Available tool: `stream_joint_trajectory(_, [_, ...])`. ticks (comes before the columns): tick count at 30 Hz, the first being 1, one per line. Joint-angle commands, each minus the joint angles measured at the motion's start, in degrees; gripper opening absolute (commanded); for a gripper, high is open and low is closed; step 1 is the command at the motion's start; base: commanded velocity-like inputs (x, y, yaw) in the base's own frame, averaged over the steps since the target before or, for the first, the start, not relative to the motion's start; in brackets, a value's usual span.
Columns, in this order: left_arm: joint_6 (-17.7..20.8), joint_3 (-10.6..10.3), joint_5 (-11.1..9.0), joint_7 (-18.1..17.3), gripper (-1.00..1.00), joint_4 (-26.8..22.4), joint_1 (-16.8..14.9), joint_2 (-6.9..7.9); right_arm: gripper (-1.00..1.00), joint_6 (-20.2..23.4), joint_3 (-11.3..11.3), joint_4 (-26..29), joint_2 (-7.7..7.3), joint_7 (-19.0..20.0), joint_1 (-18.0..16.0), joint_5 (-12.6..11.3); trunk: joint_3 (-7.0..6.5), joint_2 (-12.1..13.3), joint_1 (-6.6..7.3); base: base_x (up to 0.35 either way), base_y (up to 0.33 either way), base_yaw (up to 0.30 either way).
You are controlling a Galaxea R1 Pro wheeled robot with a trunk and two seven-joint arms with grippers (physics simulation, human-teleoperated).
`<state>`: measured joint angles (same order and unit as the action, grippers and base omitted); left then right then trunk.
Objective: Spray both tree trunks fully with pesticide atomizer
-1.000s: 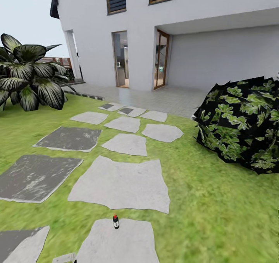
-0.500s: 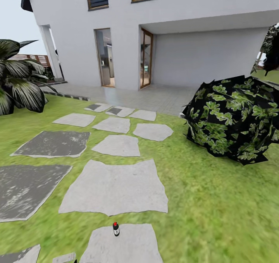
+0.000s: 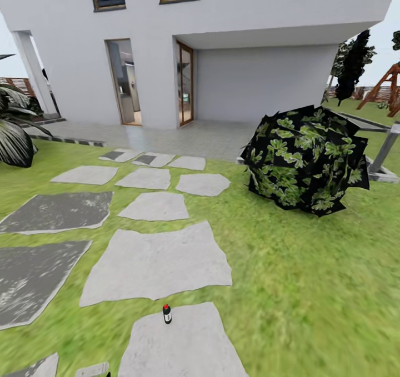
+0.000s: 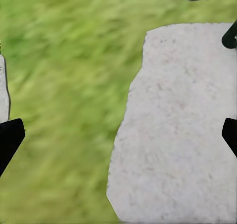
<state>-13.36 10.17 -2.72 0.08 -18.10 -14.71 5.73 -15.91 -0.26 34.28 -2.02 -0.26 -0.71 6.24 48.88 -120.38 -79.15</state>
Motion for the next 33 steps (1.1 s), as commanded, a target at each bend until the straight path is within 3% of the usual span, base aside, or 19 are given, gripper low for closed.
stream_joint_trajectory(1, [0.0,0.01,0.0,0.08,1.0,0.0,0.01,0.02,1.0,0.0,0.0,0.0,0.0,0.0,0.0,0.0,0.0,0.0,0.0,-0.251,0.236,-0.268])
stream_joint_trajectory(13, [-0.02,-0.7,0.74,0.25,1.0,-0.18,-0.03,-0.32,1.0,0.0,-0.06,0.64,0.02,-0.09,0.01,-0.2,-0.49,0.0,0.0,-0.204,0.188,-0.266])
stream_joint_trajectory(16, [0.38,-0.72,1.3,0.06,1.0,-0.69,-0.5,-0.35,1.0,0.12,-0.08,3.66,-0.01,-1.82,-0.08,-0.18,-0.55,0.0,0.0,-0.027,0.024,-0.094])
stream_joint_trajectory(17, [0.51,-0.76,2.34,0.22,1.0,-1.41,-0.92,-0.5,1.0,0.26,-0.08,6.1,-0.01,-3.51,-0.65,-0.15,-0.55,0.0,0.0,-0.008,0.008,-0.029])
stream_joint_trajectory(21, [1.06,-0.98,8.65,0.45,1.0,-4.55,-7.37,-0.75,1.0,1.96,-0.09,11.3,-0.06,-7.65,-6.6,-0.03,-0.56,0.0,0.0,-0.003,0.003,-0.011])
stream_joint_trajectory(22, [1.43,-0.99,10.87,0.49,1.0,-4.91,-10.15,-0.9,1.0,3.65,-0.09,11.87,-0.07,-8.37,-9.77,-0.02,-0.56,0.0,0.0,-0.001,0.001,-0.002])
stream_joint_trajectory(24, [3.47,-0.97,13.17,0.54,1.0,-5.17,-13.52,-1.0,1.0,7.19,-0.09,12.23,-0.08,-8.86,-14.36,-0.01,-0.56,0.0,0.0,0.0,0.0,-0.001])
stream_joint_trajectory(26, [7.16,-0.96,14.23,0.53,1.0,-5.29,-16.31,-1.04,1.0,11.1,-0.09,12.41,-0.09,-9.08,-18.74,-0.02,-0.56,0.0,0.0,0.0,0.0,0.0])
stream_joint_trajectory(30, [10.47,-0.91,14.74,0.23,1.0,-5.35,-18.94,-1.0,1.0,14.63,-0.09,12.33,-0.09,-9.09,-25.01,-0.14,-0.56,0.0,0.0,0.0,0.0,0.0])
stream_joint_trajectory(33, [11.04,-0.99,14.84,0.02,1.0,-5.57,-19.17,-0.89,1.0,15.25,0.07,12.49,-0.06,-8.91,-26.92,-0.24,-0.56,0.0,0.0,0.0,0.0,0.0])
